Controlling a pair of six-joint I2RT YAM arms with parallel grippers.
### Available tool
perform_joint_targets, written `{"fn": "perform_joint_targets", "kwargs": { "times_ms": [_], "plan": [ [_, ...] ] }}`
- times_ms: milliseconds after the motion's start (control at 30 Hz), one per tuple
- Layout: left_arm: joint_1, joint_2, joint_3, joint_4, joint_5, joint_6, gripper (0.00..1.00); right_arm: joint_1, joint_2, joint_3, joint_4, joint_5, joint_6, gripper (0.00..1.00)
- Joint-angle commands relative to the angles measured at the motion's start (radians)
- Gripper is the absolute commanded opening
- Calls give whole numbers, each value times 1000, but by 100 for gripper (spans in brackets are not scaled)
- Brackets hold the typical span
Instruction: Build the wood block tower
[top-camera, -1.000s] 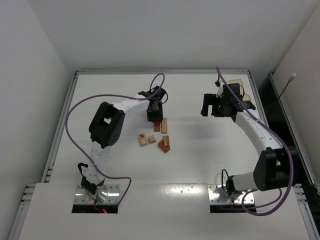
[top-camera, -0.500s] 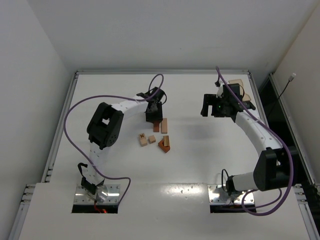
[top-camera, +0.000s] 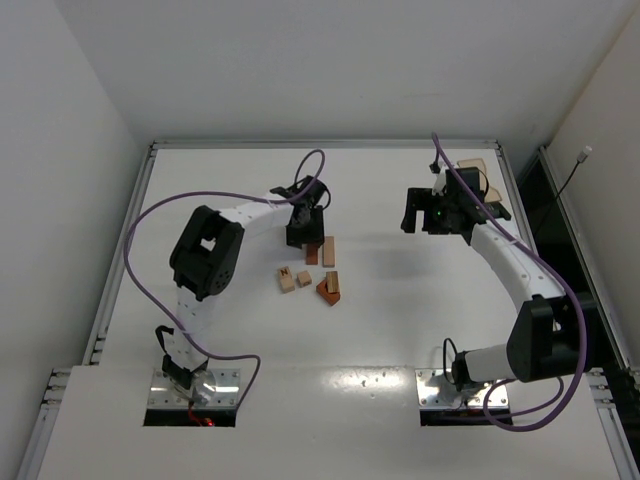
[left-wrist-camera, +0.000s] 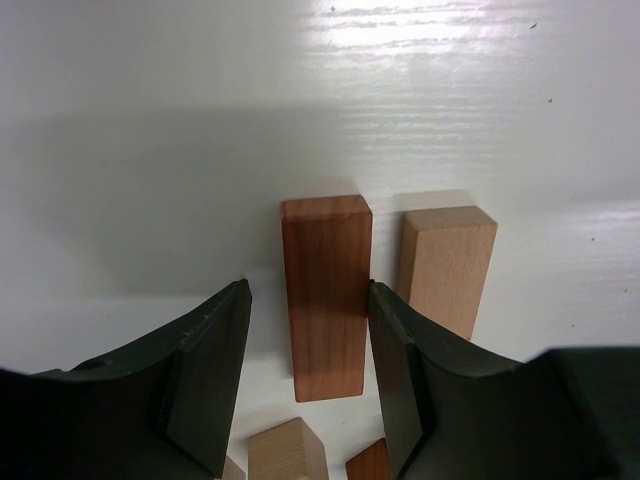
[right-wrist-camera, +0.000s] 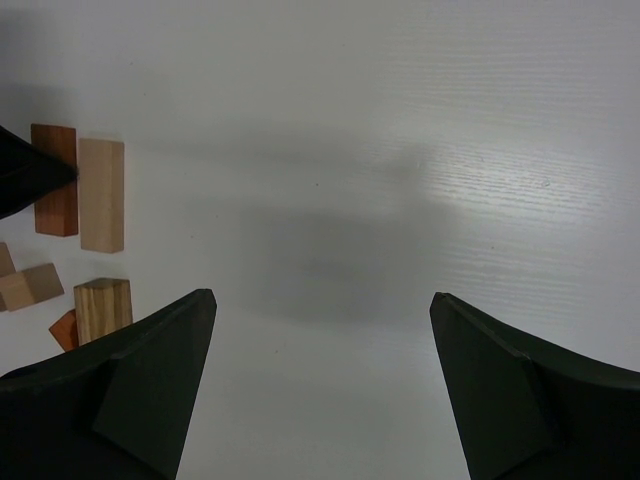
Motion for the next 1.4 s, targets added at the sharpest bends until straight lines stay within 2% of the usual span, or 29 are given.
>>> {"fn": "perform_joint_targets", "kwargs": {
  "times_ms": [0, 267, 433, 500, 567, 667, 733, 800, 933, 967, 1033, 1067, 1100, 1300, 1367],
  "plan": [
    [13, -48, -23, -42, 9, 7, 47, 2, -7, -1, 40, -25, 10, 85],
    [22, -174, -23, -51, 9, 7, 47, 2, -7, -1, 40, -25, 10, 85],
    [22, -252, -82, -40, 35, 20, 47, 11, -7, -1, 49, -34, 10, 85],
    [31, -262, -122, -40, 7, 20, 37, 11, -7, -1, 49, -34, 10, 85],
    [31, -272, -145, -40, -14, 20, 20, 11, -7, -1, 49, -44, 10, 85],
    [41, -262, -194, -31, -14, 10, 14, 11, 3, -10, 49, -54, 10, 82],
    [50, -245, -204, -31, -14, 10, 14, 20, 16, -10, 49, -54, 10, 81],
    [59, -213, -185, -31, -14, 19, 9, 51, 45, -10, 49, -54, 10, 76],
    [59, -165, -136, -43, -24, 29, 6, 118, 139, 65, 25, -21, 10, 57],
    [59, -156, -127, -44, -24, 29, 6, 149, 186, 82, 9, -21, 10, 49],
    [59, -138, -100, -44, -24, 41, 5, 175, 234, 128, -6, -11, 10, 42],
    [68, -127, -89, -53, -24, 52, 3, 195, 268, 139, -6, 1, 23, 34],
    [68, -112, -80, -53, -24, 52, 2, 204, 280, 139, -6, 1, 24, 31],
    [88, -62, -69, -53, -14, 61, 2, 226, 302, 151, -6, 21, 33, 29],
    [88, -52, -69, -53, -14, 61, 5, 226, 280, 151, -6, 31, 33, 29]
  ]
}}
